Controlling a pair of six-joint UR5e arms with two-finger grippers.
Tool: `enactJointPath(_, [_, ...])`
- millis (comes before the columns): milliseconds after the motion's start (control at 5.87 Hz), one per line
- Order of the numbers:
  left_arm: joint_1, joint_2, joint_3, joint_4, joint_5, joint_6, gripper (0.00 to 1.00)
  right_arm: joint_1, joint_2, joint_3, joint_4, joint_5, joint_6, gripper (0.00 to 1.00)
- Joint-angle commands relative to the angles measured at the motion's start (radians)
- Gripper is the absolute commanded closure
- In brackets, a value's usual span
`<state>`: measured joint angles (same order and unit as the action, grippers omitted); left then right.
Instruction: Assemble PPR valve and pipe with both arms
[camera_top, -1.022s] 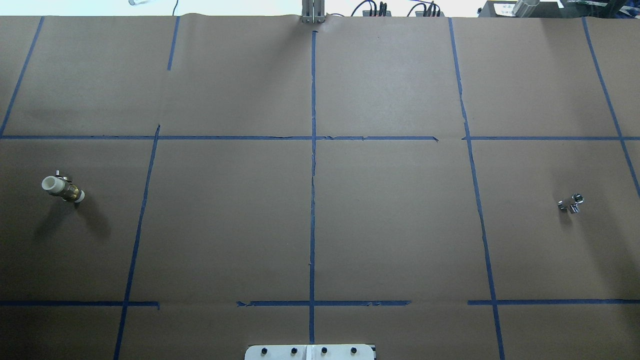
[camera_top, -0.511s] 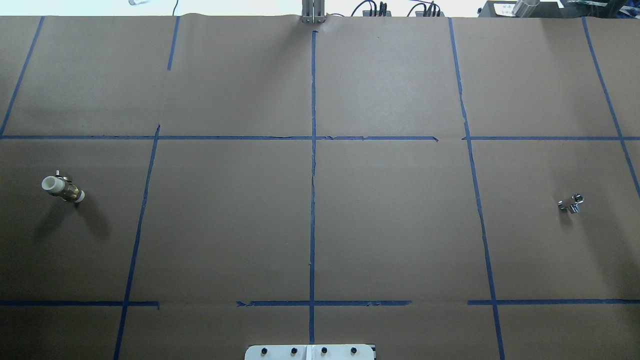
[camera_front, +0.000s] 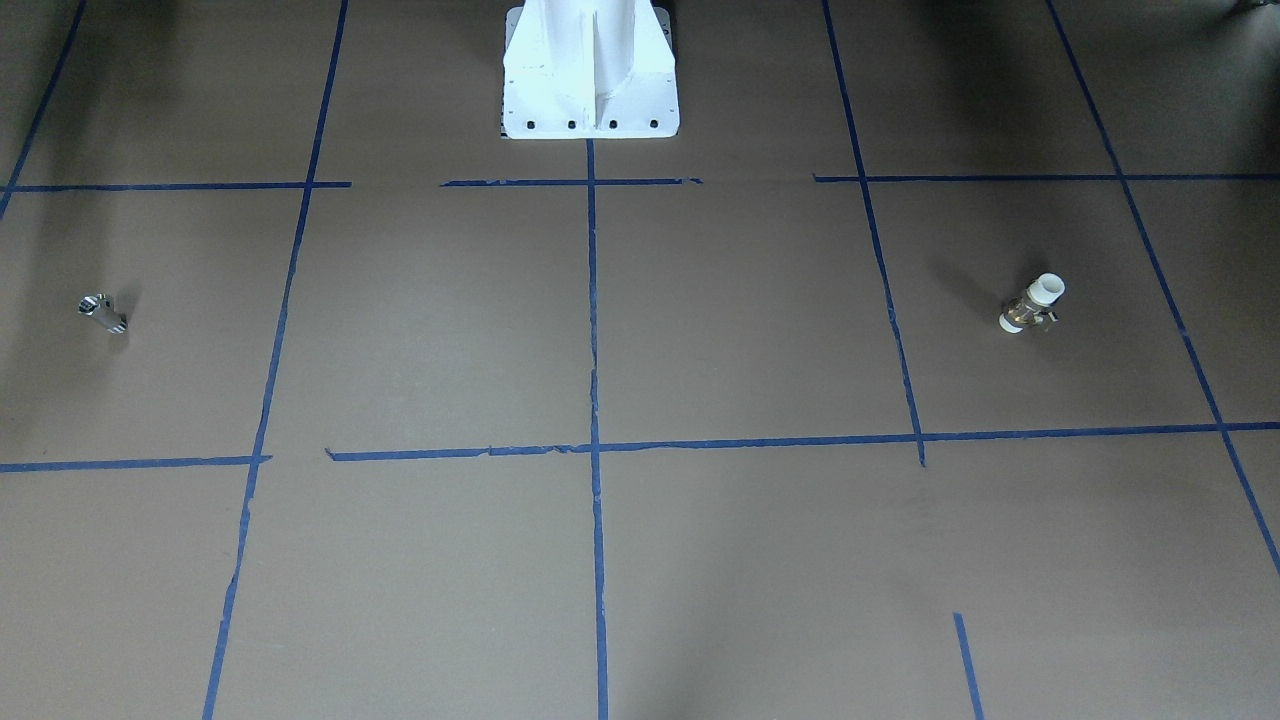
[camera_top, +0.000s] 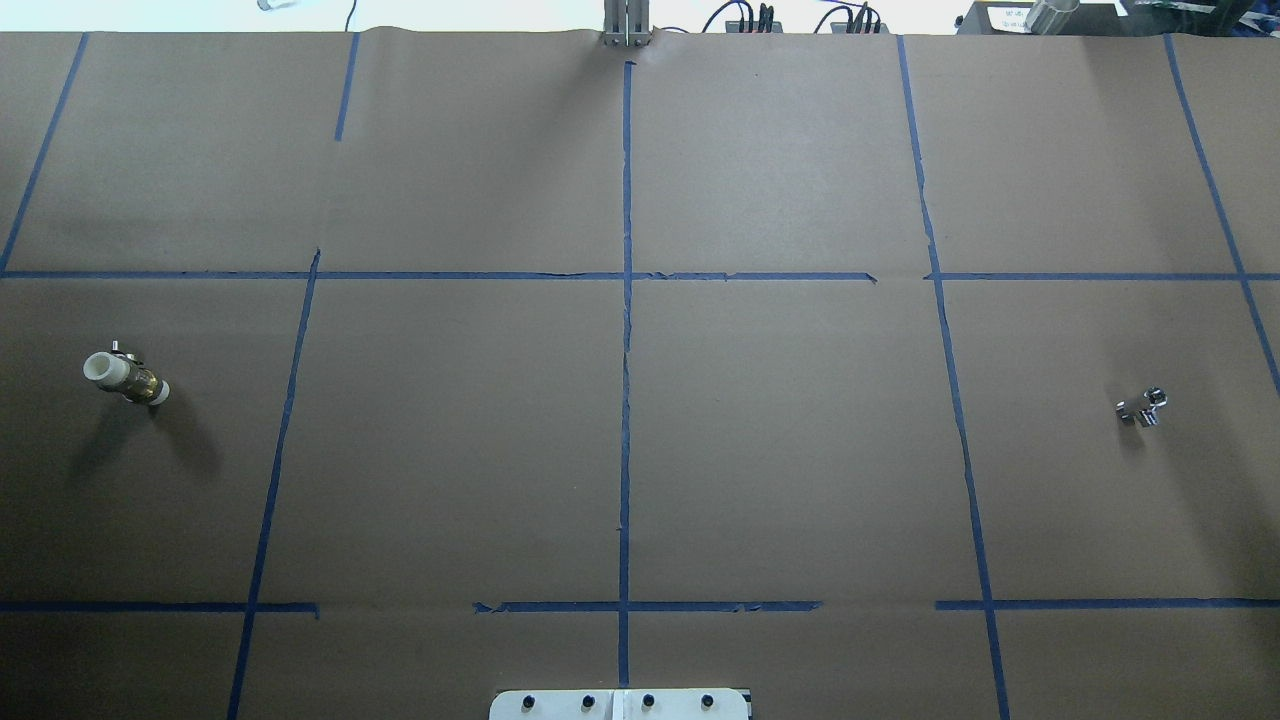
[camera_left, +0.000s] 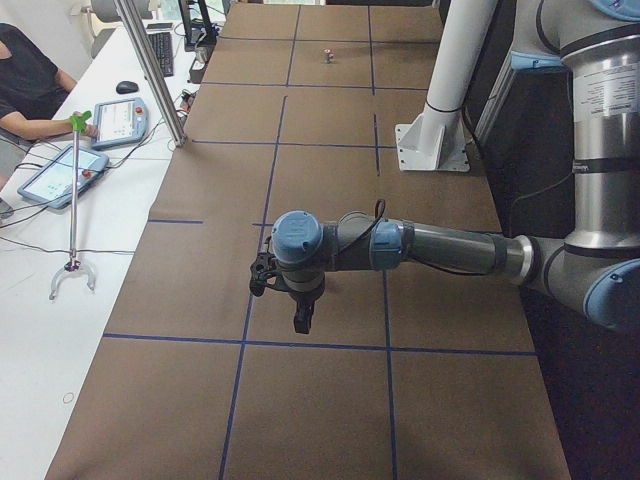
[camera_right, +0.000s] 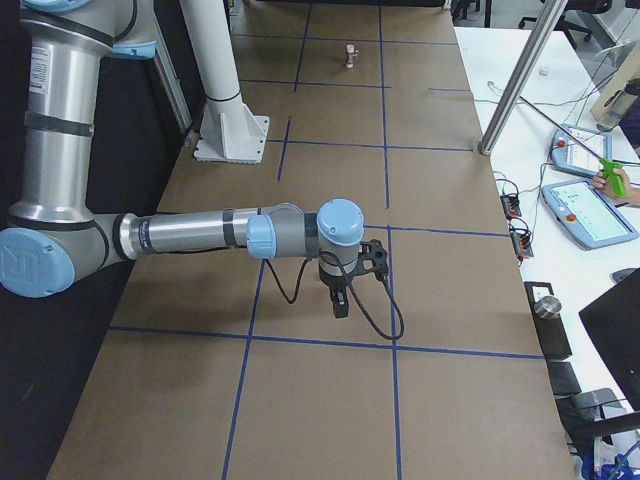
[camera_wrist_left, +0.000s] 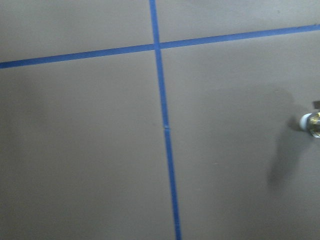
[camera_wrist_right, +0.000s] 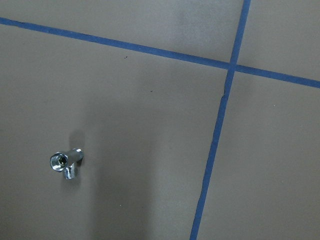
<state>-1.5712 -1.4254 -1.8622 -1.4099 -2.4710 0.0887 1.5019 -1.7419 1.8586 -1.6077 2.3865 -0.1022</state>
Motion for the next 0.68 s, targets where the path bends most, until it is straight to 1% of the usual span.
enactJointPath(0, [0.15, -0.004, -0.023, -0.208, -0.025, -0.382, 0.0, 0.0, -0.001, -0.007, 0.0, 0.003, 0.002, 0.0])
enactJointPath(170, [0.262, -0.006, -0.023, -0.397, 0.018, -0.59, 0.0, 0.0, -0.005, -0.007, 0.0, 0.006, 0.004, 0.0])
enactJointPath(341, [0.377, -0.023, -0.023, -0.44, 0.147, -0.648, 0.0, -0.002, -0.004, -0.007, 0.0, 0.031, 0.003, 0.0])
enactJointPath(511, [0.4, -0.061, -0.008, -0.442, 0.165, -0.761, 0.0, -0.006, 0.001, -0.007, 0.0, 0.036, 0.004, 0.0])
